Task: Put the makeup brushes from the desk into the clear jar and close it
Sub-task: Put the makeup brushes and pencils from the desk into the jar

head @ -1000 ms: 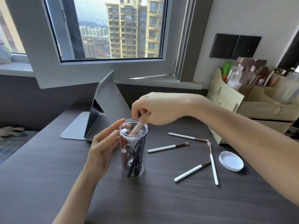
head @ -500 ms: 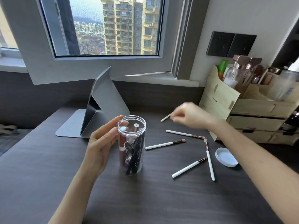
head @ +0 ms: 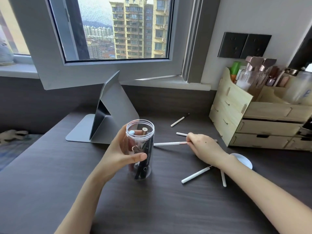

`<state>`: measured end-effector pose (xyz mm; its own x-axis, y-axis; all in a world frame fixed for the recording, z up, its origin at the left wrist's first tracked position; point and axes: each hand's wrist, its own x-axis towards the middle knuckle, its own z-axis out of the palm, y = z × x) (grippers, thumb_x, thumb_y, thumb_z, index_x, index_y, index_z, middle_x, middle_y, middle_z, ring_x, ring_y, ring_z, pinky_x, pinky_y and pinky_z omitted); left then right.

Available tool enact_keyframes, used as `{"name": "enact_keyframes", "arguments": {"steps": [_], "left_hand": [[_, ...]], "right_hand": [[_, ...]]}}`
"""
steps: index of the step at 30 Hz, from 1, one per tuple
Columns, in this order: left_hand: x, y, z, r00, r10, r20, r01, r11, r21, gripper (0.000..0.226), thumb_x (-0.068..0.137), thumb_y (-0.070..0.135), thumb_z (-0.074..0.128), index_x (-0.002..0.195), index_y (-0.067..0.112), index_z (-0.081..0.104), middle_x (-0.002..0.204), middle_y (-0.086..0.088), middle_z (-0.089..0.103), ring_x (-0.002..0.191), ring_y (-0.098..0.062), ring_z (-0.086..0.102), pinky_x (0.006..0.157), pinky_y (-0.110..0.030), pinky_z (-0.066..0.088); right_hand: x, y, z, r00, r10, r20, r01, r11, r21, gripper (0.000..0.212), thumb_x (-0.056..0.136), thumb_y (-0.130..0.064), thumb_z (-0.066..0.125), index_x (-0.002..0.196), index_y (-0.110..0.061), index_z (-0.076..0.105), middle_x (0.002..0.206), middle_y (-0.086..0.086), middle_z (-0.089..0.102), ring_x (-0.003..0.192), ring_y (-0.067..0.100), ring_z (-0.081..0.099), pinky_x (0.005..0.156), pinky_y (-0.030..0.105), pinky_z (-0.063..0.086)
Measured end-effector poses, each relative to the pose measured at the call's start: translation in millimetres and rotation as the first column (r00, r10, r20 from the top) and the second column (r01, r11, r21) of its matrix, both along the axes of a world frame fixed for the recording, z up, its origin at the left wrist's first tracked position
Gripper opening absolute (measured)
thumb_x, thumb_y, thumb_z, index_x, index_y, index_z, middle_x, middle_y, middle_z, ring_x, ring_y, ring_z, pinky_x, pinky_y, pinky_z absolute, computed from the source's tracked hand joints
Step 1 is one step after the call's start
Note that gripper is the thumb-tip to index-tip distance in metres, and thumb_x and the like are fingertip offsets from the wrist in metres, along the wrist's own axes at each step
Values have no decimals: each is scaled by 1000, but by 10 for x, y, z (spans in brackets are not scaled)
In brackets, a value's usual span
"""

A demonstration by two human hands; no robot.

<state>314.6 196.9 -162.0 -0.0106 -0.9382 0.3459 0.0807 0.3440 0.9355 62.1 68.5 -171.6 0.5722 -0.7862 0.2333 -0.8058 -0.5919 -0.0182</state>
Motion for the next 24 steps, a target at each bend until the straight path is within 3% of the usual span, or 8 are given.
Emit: {"name": "enact_keyframes", "arguments": {"steps": [2,4,8,11,16,19,22,24], "left_hand": [[-33,15,12,998,63,31,-61,997,-38,83,48,9,84,123,21,52,106,5,70,83,-9,65,60,-19,53],[-79,31,6,975,190,117,-171,974,-150,85,48,5,86,123,26,54,112,3,68,98,-12,66,76,-22,54],[-225,34,46,885,388,259,-274,882,-385,84,50,13,87,118,48,52,117,23,61,108,-2,60,87,-13,45],[-255,26,101,863,429,267,-307,865,-396,82,50,23,87,118,51,50,116,32,58,105,2,60,87,-14,46],[-213,-2,90,885,384,264,-313,909,-274,77,45,14,89,113,32,58,107,22,66,98,-3,62,86,-28,52],[-285,-35,88,865,360,351,-283,926,-252,79,47,-4,89,113,22,55,106,10,66,91,8,61,78,-6,44],[-342,-60,91,879,364,307,-303,925,-229,78,51,-16,82,113,22,52,106,25,65,95,15,57,79,-2,41],[-387,-58,83,882,366,297,-311,925,-217,75,53,-16,81,111,21,52,103,14,65,89,19,58,74,-1,41]], "right_hand": [[-33,76,64,980,-4,201,-5,999,47,13,95,-18,46,96,-8,54,85,8,63,84,31,58,71,38,42],[-84,142,124,936,-13,352,-3,999,44,10,93,-18,51,92,-10,56,77,1,60,76,27,56,68,35,40],[-166,235,303,798,-61,599,5,995,95,8,88,-14,57,81,-14,61,66,1,63,59,16,53,61,36,46],[-203,345,581,535,-85,841,-82,985,151,19,90,-11,56,74,-19,61,58,-2,63,49,10,52,50,25,47],[-203,764,1052,83,125,989,-294,951,-96,25,92,-5,53,75,-22,61,58,-4,63,54,17,52,50,23,46],[-76,985,1136,287,283,915,-264,942,-208,13,88,-18,57,77,-23,60,62,-2,63,53,15,54,50,22,43],[100,1041,1074,577,374,726,-171,925,-340,11,83,-22,58,75,-18,65,59,-1,60,56,14,51,53,20,41],[194,1034,1016,634,417,651,-160,895,-417,13,82,-17,59,74,-10,67,60,1,62,58,12,48,56,15,38]]}}
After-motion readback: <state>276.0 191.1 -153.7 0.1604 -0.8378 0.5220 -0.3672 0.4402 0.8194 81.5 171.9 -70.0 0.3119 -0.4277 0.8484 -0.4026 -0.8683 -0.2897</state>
